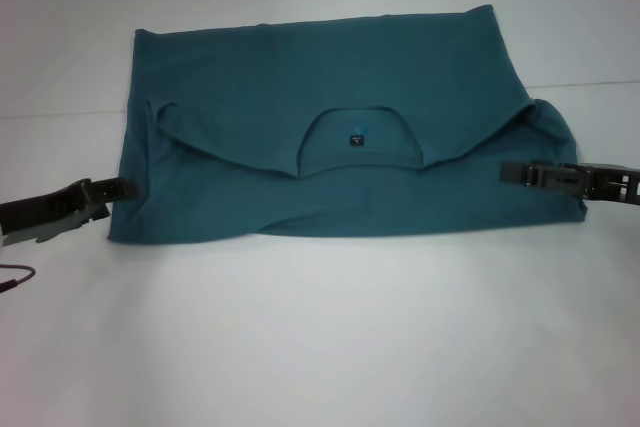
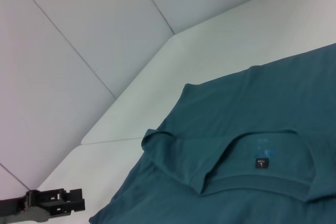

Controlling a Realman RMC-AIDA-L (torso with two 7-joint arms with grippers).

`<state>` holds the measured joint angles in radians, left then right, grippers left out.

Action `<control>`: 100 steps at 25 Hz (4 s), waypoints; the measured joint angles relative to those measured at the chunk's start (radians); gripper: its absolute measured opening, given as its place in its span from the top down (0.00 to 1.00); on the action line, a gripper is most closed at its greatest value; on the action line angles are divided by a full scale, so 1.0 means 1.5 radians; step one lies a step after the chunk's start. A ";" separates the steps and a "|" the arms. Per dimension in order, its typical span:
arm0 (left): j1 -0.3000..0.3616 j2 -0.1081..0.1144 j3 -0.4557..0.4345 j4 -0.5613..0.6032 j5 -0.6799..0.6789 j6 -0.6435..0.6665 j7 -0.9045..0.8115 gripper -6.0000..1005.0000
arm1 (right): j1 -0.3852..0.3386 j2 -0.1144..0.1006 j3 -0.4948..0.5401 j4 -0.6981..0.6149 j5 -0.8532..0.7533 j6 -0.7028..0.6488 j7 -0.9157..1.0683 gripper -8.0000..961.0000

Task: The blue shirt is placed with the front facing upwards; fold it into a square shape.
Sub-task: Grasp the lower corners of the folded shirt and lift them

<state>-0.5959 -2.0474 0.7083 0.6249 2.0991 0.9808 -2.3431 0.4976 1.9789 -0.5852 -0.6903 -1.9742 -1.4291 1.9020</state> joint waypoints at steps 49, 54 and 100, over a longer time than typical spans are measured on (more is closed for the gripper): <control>-0.031 -0.027 0.137 0.016 0.053 -0.091 0.011 0.82 | -0.007 -0.006 0.046 0.000 0.000 -0.034 0.006 0.11; -0.031 -0.020 0.128 0.017 0.049 -0.069 -0.006 0.97 | -0.007 -0.008 0.046 0.000 -0.001 -0.037 0.006 0.11; -0.044 0.027 -0.089 -0.024 0.047 0.122 -0.026 0.99 | 0.147 -0.018 -0.058 0.013 -0.424 0.252 0.336 0.11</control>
<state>-0.6626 -2.0072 0.5744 0.5890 2.1690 1.1635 -2.3819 0.7184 1.9513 -0.6715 -0.6711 -2.6104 -1.0511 2.4063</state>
